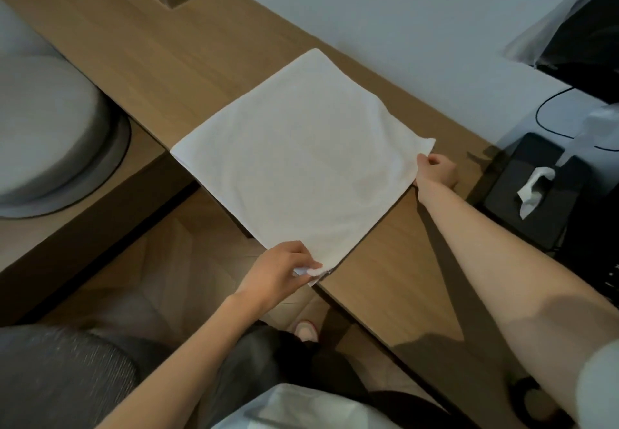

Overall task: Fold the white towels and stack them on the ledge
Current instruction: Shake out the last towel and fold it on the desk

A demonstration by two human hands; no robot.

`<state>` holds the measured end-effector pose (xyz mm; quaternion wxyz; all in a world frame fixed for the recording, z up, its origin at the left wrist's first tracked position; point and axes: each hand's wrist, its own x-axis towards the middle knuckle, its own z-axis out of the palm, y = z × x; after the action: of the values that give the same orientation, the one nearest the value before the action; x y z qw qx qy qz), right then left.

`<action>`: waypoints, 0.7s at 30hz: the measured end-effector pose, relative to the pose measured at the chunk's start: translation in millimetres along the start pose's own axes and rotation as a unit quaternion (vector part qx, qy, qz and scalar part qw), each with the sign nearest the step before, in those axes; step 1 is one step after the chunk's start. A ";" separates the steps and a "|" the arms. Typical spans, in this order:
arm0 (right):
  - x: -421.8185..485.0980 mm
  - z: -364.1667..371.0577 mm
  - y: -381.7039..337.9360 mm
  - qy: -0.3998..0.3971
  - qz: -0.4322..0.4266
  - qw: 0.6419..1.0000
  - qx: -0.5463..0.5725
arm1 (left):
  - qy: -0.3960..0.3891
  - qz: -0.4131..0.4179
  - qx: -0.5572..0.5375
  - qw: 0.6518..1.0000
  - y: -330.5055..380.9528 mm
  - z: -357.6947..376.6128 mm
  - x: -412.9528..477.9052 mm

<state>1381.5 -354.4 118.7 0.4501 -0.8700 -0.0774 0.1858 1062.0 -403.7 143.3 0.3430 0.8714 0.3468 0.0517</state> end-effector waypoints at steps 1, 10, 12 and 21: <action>0.4 -0.5 0.7 0.000 -0.006 1.000 0.004 | 0.015 -0.005 0.006 1.000 -0.5 -1.1 -1.9; 0.0 1.7 7.1 -0.009 -0.097 0.989 -0.111 | 0.017 0.131 0.230 0.964 -9.5 8.9 -18.3; 2.3 1.9 10.1 -0.004 -0.104 0.988 -0.115 | 0.042 0.137 0.210 0.967 -11.8 13.8 -18.6; 11.7 9.0 3.2 -0.009 -0.018 0.998 -0.056 | 0.074 0.163 0.242 0.953 -9.9 18.0 -9.9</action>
<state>1388.6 -346.0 108.4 0.4030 -0.8907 -0.1075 0.1807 1054.8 -415.0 124.8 0.0816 0.9668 0.2265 0.0856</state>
